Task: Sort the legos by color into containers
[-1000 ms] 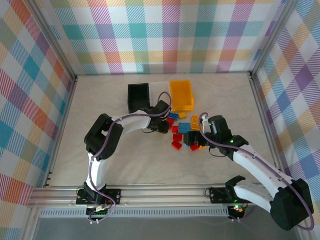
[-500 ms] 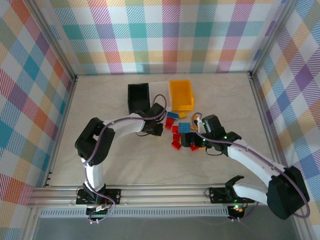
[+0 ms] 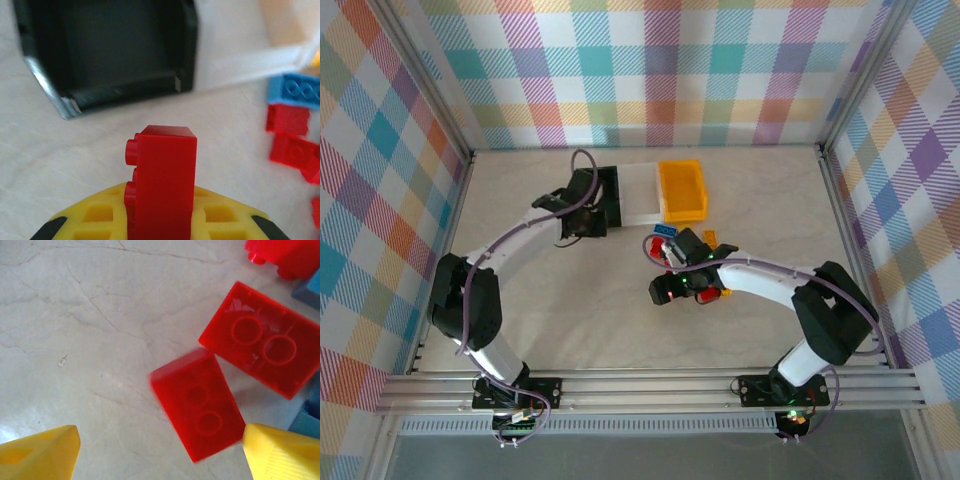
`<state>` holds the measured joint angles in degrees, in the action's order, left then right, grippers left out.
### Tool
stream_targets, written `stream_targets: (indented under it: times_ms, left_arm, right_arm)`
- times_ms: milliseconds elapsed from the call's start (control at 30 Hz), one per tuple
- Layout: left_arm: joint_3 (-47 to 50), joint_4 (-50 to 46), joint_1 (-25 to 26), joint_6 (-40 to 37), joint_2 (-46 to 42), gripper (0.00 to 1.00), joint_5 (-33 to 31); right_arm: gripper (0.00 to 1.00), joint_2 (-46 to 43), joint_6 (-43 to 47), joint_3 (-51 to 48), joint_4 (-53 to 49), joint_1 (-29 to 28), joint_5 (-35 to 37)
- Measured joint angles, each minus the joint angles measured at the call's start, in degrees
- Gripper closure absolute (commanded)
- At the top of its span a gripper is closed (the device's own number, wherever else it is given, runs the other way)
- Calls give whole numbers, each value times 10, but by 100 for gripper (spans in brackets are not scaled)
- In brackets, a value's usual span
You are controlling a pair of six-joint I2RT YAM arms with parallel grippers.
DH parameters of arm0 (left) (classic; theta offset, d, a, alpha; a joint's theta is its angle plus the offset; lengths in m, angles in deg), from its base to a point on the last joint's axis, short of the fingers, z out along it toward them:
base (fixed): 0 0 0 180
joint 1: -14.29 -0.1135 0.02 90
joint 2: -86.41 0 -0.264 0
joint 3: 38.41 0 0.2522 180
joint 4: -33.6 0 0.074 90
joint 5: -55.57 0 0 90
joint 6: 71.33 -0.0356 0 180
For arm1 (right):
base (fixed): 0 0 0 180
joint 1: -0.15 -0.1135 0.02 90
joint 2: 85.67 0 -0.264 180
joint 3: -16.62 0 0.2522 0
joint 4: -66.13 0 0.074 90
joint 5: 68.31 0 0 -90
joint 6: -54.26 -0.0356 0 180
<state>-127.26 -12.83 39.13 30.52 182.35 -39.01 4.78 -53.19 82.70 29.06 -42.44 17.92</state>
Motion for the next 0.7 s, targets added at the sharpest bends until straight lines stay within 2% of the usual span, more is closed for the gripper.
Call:
stream_targets:
  times_ms: [167, 500, 700]
  left_arm:
    - [-61, -4, -29, -8, 59, 83, 16]
    - [-168, -28, -39, -17, 174, 83, 26]
    - [-216, -47, -48, -19, 231, 76, 16]
  right_arm:
    - [19, 21, 18, 19, -8, 0, 19]
    - [22, 33, 34, 26, -9, -14, 49]
    - [21, 54, 42, 29, -8, -35, 51]
